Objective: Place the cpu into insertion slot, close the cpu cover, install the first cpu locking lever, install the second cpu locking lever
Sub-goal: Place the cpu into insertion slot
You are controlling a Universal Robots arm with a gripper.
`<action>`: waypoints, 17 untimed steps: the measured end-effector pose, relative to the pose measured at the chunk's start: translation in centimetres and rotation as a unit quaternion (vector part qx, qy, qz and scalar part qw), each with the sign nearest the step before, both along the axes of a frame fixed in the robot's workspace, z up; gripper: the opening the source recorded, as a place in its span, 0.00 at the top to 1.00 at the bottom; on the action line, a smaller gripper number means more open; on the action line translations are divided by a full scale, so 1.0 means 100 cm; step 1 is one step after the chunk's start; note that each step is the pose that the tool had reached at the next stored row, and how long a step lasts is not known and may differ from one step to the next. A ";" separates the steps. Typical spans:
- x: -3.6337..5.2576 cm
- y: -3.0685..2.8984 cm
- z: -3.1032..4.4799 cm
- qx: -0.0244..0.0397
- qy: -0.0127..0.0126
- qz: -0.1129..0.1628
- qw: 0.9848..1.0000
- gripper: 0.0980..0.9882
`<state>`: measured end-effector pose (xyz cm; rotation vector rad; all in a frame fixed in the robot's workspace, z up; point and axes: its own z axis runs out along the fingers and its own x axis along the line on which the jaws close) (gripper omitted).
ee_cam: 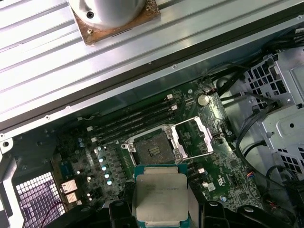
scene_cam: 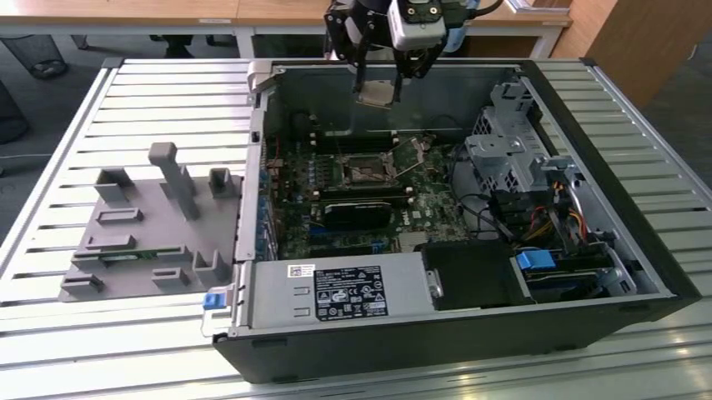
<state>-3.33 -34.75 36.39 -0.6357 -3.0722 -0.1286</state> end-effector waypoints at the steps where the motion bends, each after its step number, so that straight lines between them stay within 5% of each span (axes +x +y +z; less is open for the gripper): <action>1: 0.0000 0.0000 0.0000 0.000 0.000 -0.002 1.000 0.52; 17: 0.0000 0.0000 -0.0001 0.000 0.000 -0.029 1.000 0.52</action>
